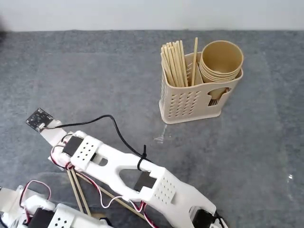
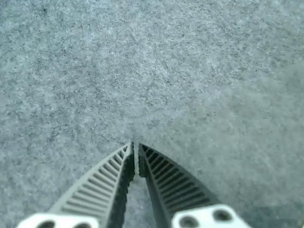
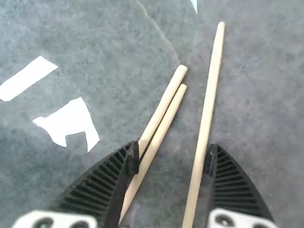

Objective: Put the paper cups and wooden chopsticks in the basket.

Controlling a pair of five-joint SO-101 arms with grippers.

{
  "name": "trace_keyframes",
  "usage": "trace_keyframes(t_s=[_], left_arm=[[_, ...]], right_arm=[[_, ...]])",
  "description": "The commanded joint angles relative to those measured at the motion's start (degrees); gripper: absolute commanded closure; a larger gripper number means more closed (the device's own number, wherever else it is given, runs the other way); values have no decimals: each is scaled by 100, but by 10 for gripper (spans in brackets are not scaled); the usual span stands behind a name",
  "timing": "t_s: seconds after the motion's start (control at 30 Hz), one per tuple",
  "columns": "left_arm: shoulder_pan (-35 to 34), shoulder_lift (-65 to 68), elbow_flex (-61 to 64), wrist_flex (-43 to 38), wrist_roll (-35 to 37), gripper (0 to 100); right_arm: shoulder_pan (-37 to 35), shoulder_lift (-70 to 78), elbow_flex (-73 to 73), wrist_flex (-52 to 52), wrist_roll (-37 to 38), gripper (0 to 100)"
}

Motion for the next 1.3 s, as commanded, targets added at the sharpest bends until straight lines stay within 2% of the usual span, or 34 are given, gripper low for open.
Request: trace_keyframes(t_s=[0.0,0.33,0.57,0.77,1.03,1.27], left_arm=[[-26,-35,-57,18,-53,987],[-26,-53,-57,88,-53,987],[-26,-53,-57,97,-62,987],[-26,-53,-57,97,-62,987],[-26,-53,-57,97,-62,987],[-26,-53,-57,97,-62,987]], right_arm=[[-66,-31,-334,-57,-26,761],[163,215,-334,-22,-9,763],[462,171,-651,620,255,762],[382,180,-1292,1077,237,762],[-127,374,-1618,1024,246,761],[-66,1059,-1626,725,281,761]])
